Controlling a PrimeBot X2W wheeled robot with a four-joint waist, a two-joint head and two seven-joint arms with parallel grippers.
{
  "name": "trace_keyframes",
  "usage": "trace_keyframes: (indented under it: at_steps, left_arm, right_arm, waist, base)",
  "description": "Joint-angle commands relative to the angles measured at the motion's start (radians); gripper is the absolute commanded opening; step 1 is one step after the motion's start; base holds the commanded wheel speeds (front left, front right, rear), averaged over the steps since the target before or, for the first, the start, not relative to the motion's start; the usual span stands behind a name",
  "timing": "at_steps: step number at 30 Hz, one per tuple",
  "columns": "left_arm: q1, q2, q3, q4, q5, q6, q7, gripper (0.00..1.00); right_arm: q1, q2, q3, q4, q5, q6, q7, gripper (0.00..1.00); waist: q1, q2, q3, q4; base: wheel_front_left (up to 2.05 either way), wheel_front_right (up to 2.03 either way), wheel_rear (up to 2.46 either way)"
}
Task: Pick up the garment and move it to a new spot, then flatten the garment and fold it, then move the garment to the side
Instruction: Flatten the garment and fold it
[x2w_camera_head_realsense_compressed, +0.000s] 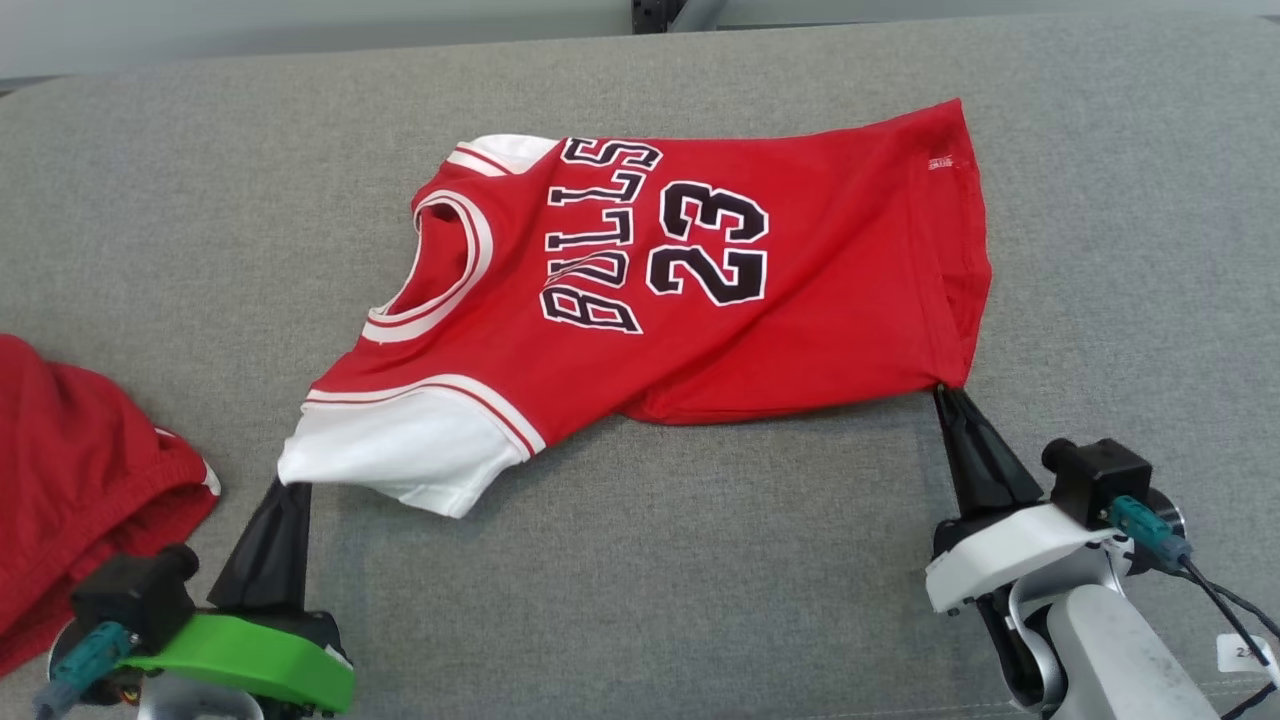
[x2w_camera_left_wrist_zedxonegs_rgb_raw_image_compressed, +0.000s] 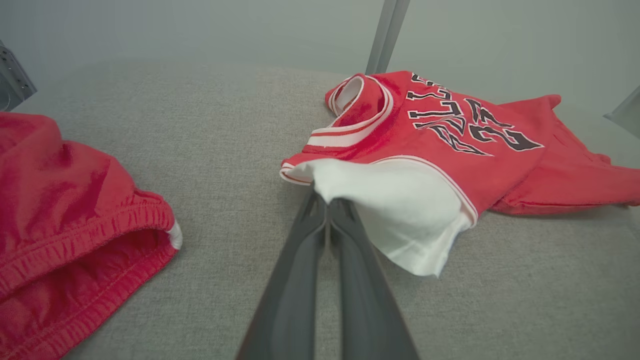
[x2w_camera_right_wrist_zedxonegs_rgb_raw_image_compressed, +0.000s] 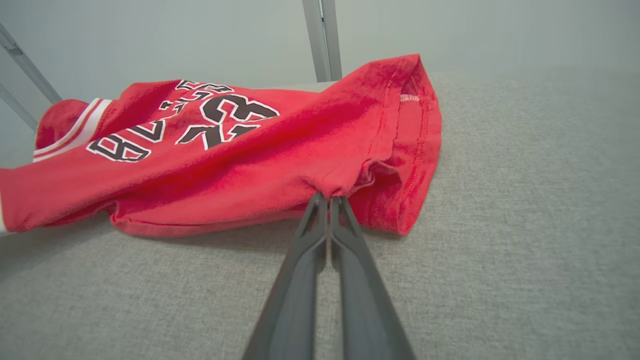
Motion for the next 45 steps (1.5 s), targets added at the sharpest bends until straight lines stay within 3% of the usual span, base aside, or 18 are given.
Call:
trace_keyframes:
  at_steps: [1,8,14,21,27,37,45]
  left_arm:
    - [-0.031,-0.001,0.023,-0.034,-0.035,-0.021,-0.016,0.0]
    - [-0.151,0.042,0.084,-0.142,-0.138,-0.078,0.043,0.0]
    - [-0.294,0.073,0.118,-0.187,-0.206,-0.081,0.136,0.0]
    - [-0.532,0.086,0.132,-0.137,-0.358,-0.09,0.313,0.0]
    - [-0.75,0.082,0.126,-0.095,-0.456,-0.068,0.452,0.0]
    - [-1.025,0.097,0.07,0.022,-0.441,-0.022,0.594,0.0]
    - [-1.236,0.088,-0.044,0.257,-0.33,-0.12,0.589,0.0]
  right_arm:
    - [0.017,-0.019,-0.002,-0.06,0.018,-0.001,-0.003,0.0]
    - [-0.052,-0.127,0.033,-0.155,0.086,-0.001,-0.003,0.0]
    - [-0.178,-0.218,0.038,-0.168,0.16,-0.001,0.06,0.0]
    - [-0.376,-0.309,0.029,-0.208,0.305,-0.001,0.284,0.0]
    - [-0.542,-0.373,0.018,-0.249,0.42,-0.001,0.44,0.0]
    - [-0.728,-0.424,0.024,-0.172,0.462,-0.001,0.583,0.0]
    - [-0.92,-0.365,0.074,0.027,0.411,-0.001,0.563,0.0]
  waist:
    - [0.0,0.0,-0.027,-0.012]
    - [0.0,0.0,-0.115,-0.043]
    - [0.0,0.0,-0.166,-0.058]
    - [0.0,0.0,-0.205,-0.069]
    - [0.0,0.0,-0.213,-0.074]
    - [0.0,0.0,-0.166,-0.069]
    - [0.0,0.0,-0.018,-0.067]
  base:
    - [0.0,0.0,0.0]
    - [0.0,0.0,0.0]
    - [0.0,0.0,0.0]
    - [0.0,0.0,0.0]
    - [0.0,0.0,0.0]
    - [0.0,0.0,0.0]
    - [0.0,0.0,0.0]
